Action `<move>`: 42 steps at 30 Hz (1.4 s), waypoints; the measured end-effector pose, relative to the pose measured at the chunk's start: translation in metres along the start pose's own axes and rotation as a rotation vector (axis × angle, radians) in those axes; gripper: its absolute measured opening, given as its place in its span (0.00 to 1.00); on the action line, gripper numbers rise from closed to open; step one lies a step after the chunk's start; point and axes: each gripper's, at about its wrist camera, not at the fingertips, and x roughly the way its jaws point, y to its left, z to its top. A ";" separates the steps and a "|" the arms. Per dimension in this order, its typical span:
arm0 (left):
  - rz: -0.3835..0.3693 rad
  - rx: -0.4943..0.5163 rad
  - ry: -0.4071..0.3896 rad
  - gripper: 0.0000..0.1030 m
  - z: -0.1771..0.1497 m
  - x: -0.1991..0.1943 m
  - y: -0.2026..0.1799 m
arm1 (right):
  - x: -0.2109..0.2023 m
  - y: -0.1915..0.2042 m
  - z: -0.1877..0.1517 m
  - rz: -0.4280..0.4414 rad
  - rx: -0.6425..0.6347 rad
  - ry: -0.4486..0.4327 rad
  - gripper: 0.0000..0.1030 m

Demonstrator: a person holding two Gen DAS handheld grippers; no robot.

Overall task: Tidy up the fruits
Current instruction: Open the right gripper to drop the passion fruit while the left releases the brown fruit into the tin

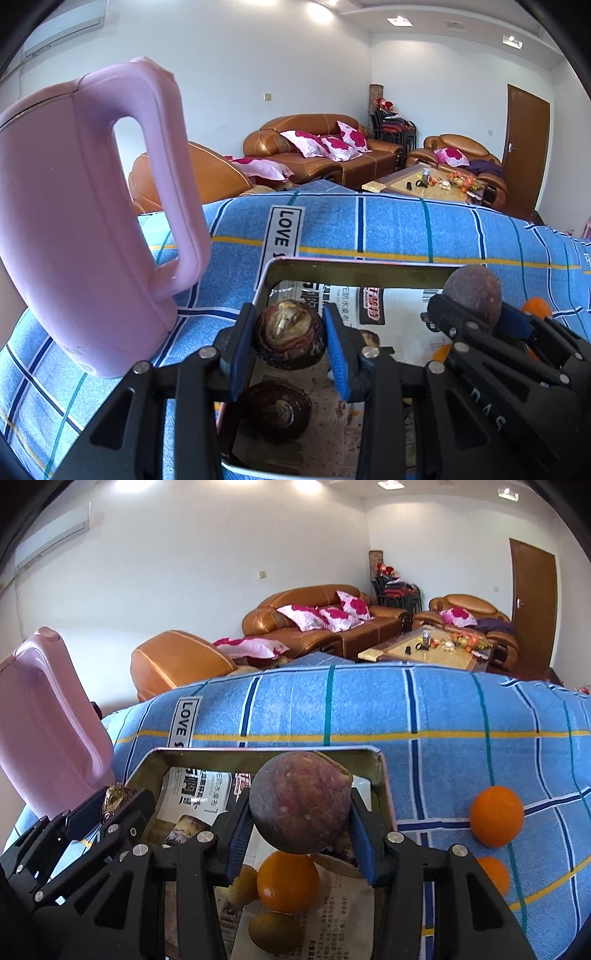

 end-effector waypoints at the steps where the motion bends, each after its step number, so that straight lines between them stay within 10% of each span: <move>1: 0.001 0.000 -0.001 0.37 0.000 0.000 -0.001 | 0.000 0.000 0.000 0.004 -0.001 0.001 0.49; 25: 0.004 -0.022 0.001 0.37 -0.002 0.003 0.012 | -0.004 -0.016 0.002 0.267 0.168 -0.032 0.52; 42: -0.035 0.020 -0.012 0.48 -0.002 -0.003 0.000 | -0.039 -0.022 -0.001 0.014 0.130 -0.234 0.53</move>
